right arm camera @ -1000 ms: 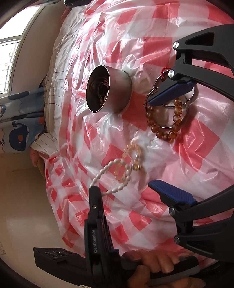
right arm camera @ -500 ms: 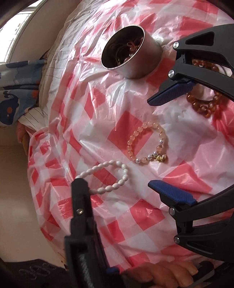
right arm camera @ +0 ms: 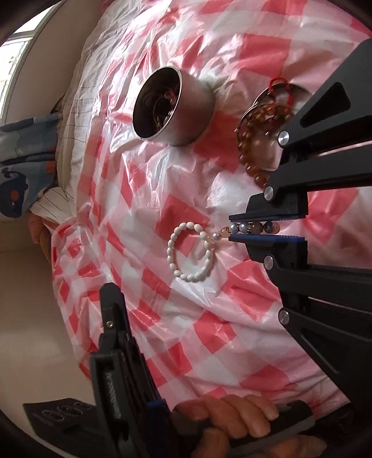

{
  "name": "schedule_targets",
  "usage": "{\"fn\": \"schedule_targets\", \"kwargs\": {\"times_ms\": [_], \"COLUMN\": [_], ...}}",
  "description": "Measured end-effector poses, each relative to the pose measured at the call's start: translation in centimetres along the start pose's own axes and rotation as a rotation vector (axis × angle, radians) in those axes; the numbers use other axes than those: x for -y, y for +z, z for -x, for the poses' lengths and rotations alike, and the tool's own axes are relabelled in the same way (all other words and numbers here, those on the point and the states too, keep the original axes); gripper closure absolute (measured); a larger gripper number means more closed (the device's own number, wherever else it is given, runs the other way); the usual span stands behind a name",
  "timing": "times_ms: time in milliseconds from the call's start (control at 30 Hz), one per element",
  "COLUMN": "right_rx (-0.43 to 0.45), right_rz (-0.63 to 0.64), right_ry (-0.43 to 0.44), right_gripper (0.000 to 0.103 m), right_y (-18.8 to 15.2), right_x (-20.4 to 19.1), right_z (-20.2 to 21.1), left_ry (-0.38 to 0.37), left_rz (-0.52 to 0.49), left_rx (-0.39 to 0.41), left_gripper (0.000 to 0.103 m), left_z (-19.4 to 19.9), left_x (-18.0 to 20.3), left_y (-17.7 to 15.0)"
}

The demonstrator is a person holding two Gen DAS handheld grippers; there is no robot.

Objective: Organize jewelry

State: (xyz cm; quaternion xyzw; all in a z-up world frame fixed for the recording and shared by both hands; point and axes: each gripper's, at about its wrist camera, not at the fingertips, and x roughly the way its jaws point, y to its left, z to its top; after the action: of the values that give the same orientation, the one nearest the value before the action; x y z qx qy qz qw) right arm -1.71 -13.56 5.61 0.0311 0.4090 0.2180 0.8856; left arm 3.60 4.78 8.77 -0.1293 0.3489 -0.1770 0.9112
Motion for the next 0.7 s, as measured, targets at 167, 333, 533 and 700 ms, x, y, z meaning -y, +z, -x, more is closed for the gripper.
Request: {"fn": "schedule_targets", "kwargs": {"times_ms": [167,333,533,700], "right_rx": [0.013,0.061,0.099,0.144], "right_rz": [-0.092,-0.162,-0.204,-0.228], "right_ry": [-0.035,-0.025,0.007,0.014], "right_gripper": [0.095,0.095,0.095,0.095], "right_y": [-2.2,-2.6,-2.6,-2.6], "right_x": [3.6,5.2,6.0,6.4], "right_z": [2.6,3.6,4.3,5.2], "left_ry": [0.066,0.247,0.248,0.082], "left_rz": [-0.109,-0.257,-0.235,-0.197], "left_rx": [-0.134,-0.203,-0.261,-0.25], "left_gripper": [0.09,0.061,0.082,0.097], "left_z": [-3.1,-6.1,-7.6,-6.7], "left_x": [1.2,2.1,1.1,2.0], "left_y": [-1.6,-3.4,-4.0,-4.0]}}
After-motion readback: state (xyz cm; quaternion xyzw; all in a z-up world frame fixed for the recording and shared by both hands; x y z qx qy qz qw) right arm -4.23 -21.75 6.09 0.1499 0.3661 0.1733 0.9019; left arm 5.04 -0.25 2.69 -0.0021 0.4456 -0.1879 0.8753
